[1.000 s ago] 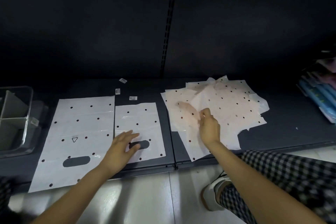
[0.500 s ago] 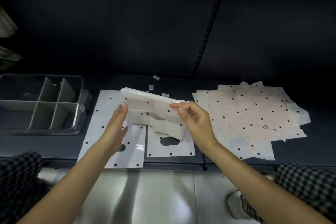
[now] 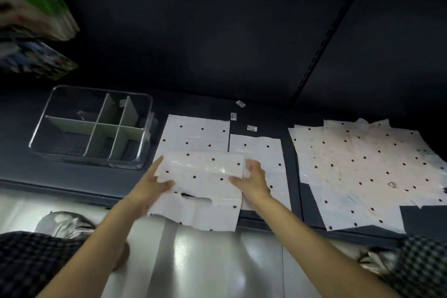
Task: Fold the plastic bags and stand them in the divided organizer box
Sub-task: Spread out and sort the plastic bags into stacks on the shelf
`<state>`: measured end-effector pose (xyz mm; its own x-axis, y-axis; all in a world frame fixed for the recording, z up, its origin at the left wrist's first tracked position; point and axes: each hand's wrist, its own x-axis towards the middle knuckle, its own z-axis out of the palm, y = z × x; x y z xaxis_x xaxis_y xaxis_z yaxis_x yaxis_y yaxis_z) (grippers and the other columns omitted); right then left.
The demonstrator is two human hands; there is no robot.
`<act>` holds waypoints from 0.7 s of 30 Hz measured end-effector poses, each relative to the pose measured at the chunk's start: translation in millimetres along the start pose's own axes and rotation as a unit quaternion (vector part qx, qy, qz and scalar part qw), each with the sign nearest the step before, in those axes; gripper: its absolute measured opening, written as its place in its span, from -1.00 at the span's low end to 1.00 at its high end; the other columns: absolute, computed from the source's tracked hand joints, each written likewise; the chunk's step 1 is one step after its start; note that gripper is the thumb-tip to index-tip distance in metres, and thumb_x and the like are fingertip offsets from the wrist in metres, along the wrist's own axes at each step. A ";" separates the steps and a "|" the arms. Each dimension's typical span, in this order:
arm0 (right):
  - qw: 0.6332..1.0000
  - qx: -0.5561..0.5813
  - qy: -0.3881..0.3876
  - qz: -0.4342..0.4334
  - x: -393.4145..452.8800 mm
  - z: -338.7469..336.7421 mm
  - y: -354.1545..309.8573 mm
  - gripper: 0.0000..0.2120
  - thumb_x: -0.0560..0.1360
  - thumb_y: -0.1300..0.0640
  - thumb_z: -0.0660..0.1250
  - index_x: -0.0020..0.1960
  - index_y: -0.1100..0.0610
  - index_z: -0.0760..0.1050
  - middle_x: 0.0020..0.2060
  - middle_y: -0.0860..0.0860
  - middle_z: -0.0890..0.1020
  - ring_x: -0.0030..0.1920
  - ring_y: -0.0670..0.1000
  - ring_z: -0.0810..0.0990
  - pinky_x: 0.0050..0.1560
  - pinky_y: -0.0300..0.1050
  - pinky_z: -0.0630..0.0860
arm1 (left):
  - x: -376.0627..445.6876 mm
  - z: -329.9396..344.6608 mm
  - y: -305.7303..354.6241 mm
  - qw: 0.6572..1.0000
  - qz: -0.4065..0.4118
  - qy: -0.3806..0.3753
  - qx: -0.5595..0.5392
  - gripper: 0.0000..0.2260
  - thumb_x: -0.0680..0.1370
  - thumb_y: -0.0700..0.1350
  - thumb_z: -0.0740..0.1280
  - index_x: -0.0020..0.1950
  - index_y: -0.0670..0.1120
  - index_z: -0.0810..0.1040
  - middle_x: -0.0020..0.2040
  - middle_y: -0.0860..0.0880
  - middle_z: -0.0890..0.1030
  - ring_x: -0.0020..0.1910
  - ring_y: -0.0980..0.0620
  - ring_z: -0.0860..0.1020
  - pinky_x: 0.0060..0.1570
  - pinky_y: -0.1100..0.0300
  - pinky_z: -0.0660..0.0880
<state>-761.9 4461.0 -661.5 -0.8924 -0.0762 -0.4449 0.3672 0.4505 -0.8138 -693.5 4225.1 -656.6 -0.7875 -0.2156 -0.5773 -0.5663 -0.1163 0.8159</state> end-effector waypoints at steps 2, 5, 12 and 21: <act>0.999 0.006 0.022 0.034 1.5 11.6 8.3 -0.46 0.41 0.18 0.43 0.31 0.08 0.28 0.15 0.00 0.32 0.13 -0.04 0.35 -0.02 -0.27 0.35 | -0.3 -3.1 -2.8 0.999 -0.002 0.036 0.016 -0.35 0.54 -0.31 0.31 0.48 0.21 0.18 0.24 -0.06 0.46 -0.06 0.21 0.49 -0.30 0.28 0.53; 0.998 0.039 0.016 0.052 9.3 21.4 7.0 -0.54 0.44 0.16 0.40 0.27 0.11 0.29 0.18 0.04 0.39 0.16 0.02 0.43 0.13 -0.18 0.40 | 3.2 -7.7 -1.4 0.998 0.029 0.008 0.062 -0.36 0.54 -0.33 0.30 0.46 0.23 0.23 0.46 0.00 0.29 0.35 0.09 0.33 0.20 0.13 0.42; 0.984 0.163 -0.009 0.073 30.5 5.3 -41.8 -0.71 0.45 0.04 0.42 0.14 0.04 0.47 0.13 0.05 0.54 0.10 0.11 0.55 0.16 0.01 0.50 | -6.2 -13.7 43.5 0.979 0.145 -0.118 0.078 -0.49 0.53 -0.29 0.32 0.31 0.26 0.43 0.40 0.22 0.36 0.39 0.22 0.31 0.30 0.24 0.32; 0.965 0.184 -0.103 -0.157 46.0 -15.8 -76.0 -0.40 0.45 0.25 0.40 0.34 -0.25 0.36 0.38 -0.12 0.39 0.33 -0.11 0.41 0.31 -0.10 0.41 | -12.7 -35.7 70.1 0.971 0.169 -0.110 0.127 -0.41 0.51 -0.26 0.36 0.45 0.16 0.29 0.38 0.28 0.35 0.34 0.29 0.33 0.25 0.33 0.33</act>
<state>-835.0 4437.3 -614.2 -0.9179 -0.3492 -0.1885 0.1889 0.0334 -0.9814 -714.5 4185.1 -591.0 -0.9559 0.0163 -0.2931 -0.2859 0.1745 0.9422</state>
